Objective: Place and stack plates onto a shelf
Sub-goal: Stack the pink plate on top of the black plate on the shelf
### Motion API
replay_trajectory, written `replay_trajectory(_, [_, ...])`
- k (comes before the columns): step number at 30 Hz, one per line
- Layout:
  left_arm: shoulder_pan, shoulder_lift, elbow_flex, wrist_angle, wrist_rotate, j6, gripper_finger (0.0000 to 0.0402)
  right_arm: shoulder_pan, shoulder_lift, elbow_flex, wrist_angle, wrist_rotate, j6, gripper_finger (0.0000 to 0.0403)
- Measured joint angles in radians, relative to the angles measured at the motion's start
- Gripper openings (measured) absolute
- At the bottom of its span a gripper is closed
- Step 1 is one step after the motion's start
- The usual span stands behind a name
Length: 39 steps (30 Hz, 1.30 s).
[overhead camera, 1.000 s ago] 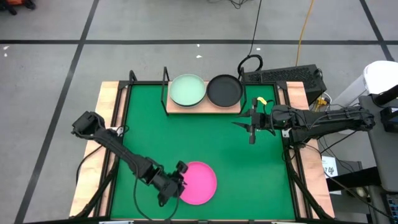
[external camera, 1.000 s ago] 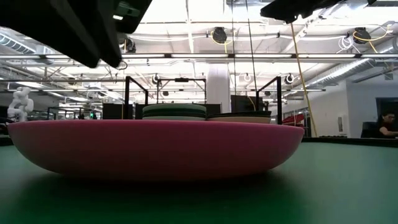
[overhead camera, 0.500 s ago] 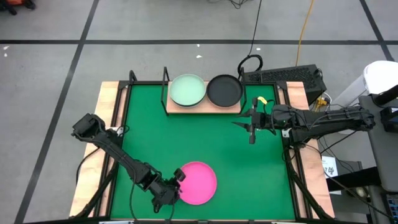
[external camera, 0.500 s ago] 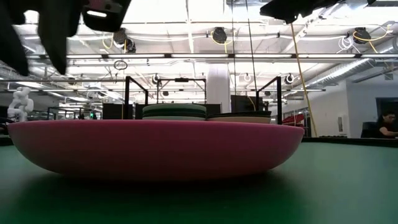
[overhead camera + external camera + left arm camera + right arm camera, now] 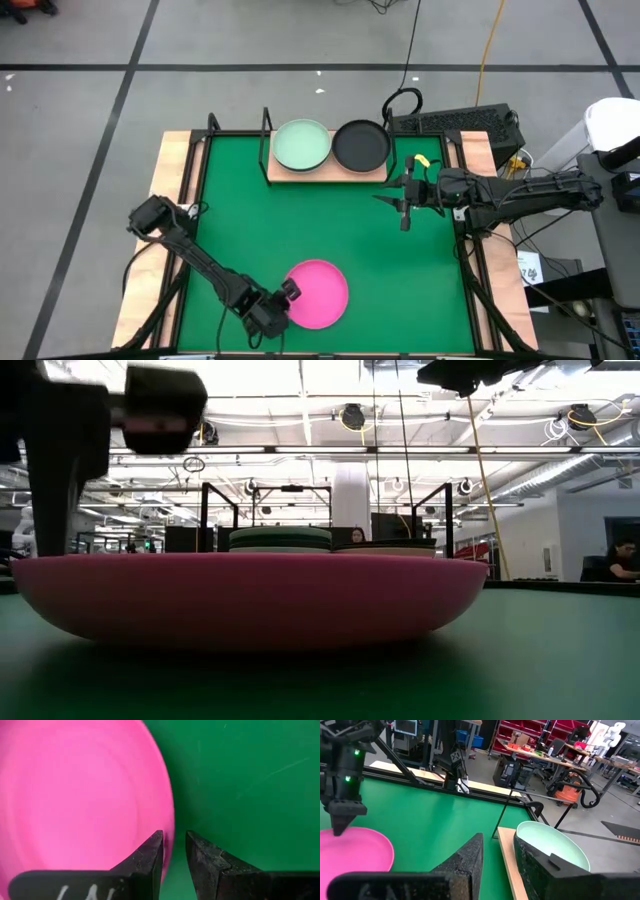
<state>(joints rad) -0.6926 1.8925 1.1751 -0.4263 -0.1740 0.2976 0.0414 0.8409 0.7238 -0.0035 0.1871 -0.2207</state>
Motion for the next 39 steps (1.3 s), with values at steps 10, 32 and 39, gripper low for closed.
replay_trajectory(10, [0.039, 0.018, 0.001, -0.008, -0.046, -0.002, 0.0073, 0.0, 0.0, 0.0, 0.0, 0.0, -0.011, 0.0093])
replay_trajectory(32, [0.579, -0.388, 0.064, 0.001, -0.282, 0.554, 0.0012, 0.0, -0.106, 0.0, 0.008, -0.004, -0.057, 0.0093])
replay_trajectory(39, [0.864, -0.325, 0.062, 0.143, -0.054, 0.733, 0.0011, 0.0, -0.128, 0.0, 0.02, -0.004, -0.082, 0.0093])
